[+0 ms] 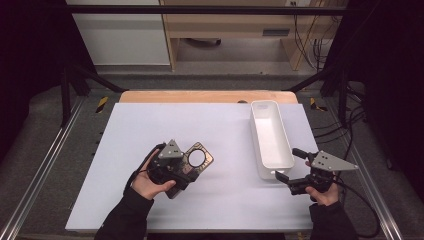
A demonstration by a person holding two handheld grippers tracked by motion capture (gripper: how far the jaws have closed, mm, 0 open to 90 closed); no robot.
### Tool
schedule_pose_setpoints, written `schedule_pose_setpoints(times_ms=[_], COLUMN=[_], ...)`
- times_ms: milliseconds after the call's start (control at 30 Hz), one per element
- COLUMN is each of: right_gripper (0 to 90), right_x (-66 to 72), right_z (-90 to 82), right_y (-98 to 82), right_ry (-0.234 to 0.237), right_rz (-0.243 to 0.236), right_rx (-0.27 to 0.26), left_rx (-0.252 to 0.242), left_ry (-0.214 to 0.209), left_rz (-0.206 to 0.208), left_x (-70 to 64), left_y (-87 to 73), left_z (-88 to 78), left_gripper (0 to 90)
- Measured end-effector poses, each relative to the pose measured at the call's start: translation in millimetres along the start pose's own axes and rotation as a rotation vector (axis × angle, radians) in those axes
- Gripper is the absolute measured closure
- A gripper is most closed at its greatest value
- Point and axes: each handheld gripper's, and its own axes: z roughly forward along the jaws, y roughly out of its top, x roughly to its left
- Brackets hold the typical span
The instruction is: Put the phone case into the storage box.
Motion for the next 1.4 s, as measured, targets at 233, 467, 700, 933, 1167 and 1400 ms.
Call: schedule_pose_setpoints(times_ms=[233,467,700,933,1167,1400], right_gripper=[0.3,0.3,0.3,0.3,0.3,0.3], right_x=[3.7,9.5,13.2,18.2,25.7,32.4], right_z=[4.0,8.8,16.0,19.1,23.8,29.1], right_y=[0.7,2.0,1.2,3.6,6.9,8.9], right_ry=[0.017,0.049,0.078,0.099,0.122,0.144], right_rz=[-0.010,-0.016,-0.023,-0.039,-0.055,-0.072], right_rx=[0.012,0.014,0.026,0.036,0.043,0.053], left_rx=[0.002,0.012,0.018,0.022,0.025,0.035], left_ry=[-0.030,-0.068,-0.092,-0.110,-0.121,-0.123], left_rz=[0.014,0.049,0.069,0.085,0.094,0.100], left_x=[-1.0,-7.8,-10.8,-12.5,-15.0,-16.4], left_y=[3.5,7.4,8.8,9.3,10.4,10.8], left_z=[3.9,11.0,14.6,14.4,18.0,21.9], left_gripper=[10.9,10.9,10.9,11.0,10.9,10.9])
